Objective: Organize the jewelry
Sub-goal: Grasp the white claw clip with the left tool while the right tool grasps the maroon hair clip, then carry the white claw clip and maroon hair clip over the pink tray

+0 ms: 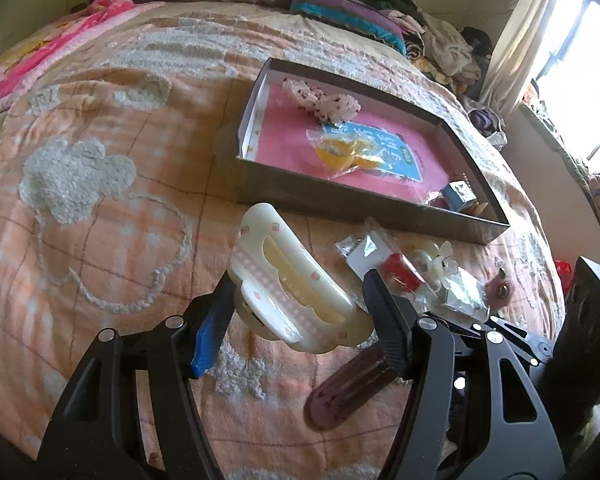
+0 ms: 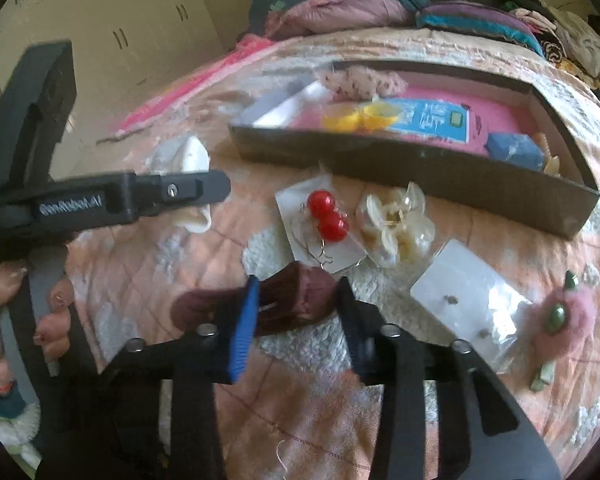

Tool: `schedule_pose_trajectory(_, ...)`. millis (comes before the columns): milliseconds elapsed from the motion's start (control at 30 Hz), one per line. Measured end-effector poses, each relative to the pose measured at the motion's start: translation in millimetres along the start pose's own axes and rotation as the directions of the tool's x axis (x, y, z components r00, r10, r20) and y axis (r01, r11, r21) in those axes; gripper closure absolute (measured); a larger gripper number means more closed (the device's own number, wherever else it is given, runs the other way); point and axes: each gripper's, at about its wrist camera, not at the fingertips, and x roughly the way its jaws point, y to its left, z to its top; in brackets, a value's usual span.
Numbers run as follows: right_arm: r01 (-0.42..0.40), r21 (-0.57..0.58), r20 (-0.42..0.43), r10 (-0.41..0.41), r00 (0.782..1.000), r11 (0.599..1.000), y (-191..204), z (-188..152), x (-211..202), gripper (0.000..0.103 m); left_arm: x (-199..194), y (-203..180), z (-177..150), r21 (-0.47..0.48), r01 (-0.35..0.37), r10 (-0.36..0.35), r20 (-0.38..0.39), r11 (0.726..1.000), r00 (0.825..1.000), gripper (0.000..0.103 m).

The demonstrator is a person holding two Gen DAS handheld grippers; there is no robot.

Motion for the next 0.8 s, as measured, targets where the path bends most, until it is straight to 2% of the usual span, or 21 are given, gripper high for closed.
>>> schedule_pose_trajectory(367, -0.003, -0.107, 0.089, 0.012, 0.996, 0.994, 18, 7, -34, 0.077, -17, -7, 4, 0.019, 0.016, -0.016, 0.026, 1.000, 1.000, 0.047)
schedule_pose_trajectory(567, -0.012, -0.081, 0.119, 0.022, 0.993, 0.997, 13, 13, -48, 0.077, -27, -16, 11, 0.048, 0.017, -0.019, 0.044, 0.999, 0.999, 0.047)
schedule_pose_trajectory(800, 0.027, -0.046, 0.190, -0.018, 0.982, 0.999, -2, 21, -84, 0.077, -34, -35, 24, 0.100, 0.012, -0.017, 0.056, 0.995, 0.998, 0.047)
